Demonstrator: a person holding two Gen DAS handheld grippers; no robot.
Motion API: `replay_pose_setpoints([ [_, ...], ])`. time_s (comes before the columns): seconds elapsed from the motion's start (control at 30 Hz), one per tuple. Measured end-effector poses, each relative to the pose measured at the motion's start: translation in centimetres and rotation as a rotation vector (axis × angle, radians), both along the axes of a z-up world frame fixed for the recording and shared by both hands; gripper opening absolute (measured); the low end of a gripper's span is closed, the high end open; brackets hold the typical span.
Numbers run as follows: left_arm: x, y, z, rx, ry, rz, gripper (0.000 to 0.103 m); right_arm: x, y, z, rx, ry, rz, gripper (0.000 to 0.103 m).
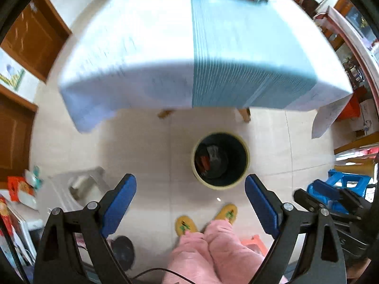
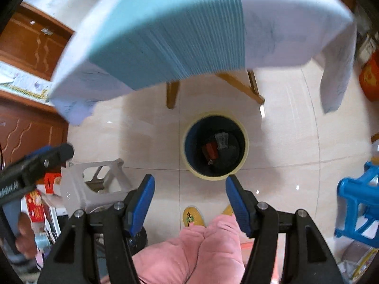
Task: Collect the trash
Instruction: 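Move both open tools back toward the trash on the table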
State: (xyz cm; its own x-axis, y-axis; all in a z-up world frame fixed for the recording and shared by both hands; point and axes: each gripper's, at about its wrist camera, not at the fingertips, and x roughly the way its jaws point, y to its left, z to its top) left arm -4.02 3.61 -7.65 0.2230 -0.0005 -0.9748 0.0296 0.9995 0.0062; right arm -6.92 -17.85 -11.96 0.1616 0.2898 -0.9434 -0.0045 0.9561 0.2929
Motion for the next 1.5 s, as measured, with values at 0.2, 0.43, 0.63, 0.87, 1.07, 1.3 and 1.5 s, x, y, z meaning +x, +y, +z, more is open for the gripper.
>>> replay_pose_setpoints([
  [0.2,0.5,-0.3,6.9,0.012,-0.085,-0.004,0.092,0.2,-0.3,8.2,-0.066,-0.154,0.077,0.062],
  [0.43,1.2,-0.7,12.7,0.009,-0.185,0.036,0.092,1.8,-1.5,14.6,-0.09,-0.324,0.101,0.062],
  [0.63,2.4,-0.7,15.5,0.033,-0.253,0.08,0.092,4.0,-1.8,17.7,-0.072,-0.404,0.128,0.062],
  [0.87,4.7,-0.5,15.8,0.04,-0.26,0.068,0.092,6.7,-0.3,19.3,-0.085,-0.457,0.171,0.062],
  [1.07,8.8,-0.2,15.0,0.031,-0.253,0.035,0.092,10.2,0.7,19.4,-0.09,-0.465,0.166,0.062],
  [1.3,17.9,0.6,12.9,0.001,-0.236,-0.066,0.092,16.4,2.1,17.9,-0.103,-0.44,0.095,0.062],
  [1.5,28.7,1.6,10.7,0.009,-0.221,-0.192,0.092,23.1,3.6,16.7,-0.088,-0.397,-0.042,0.062],
])
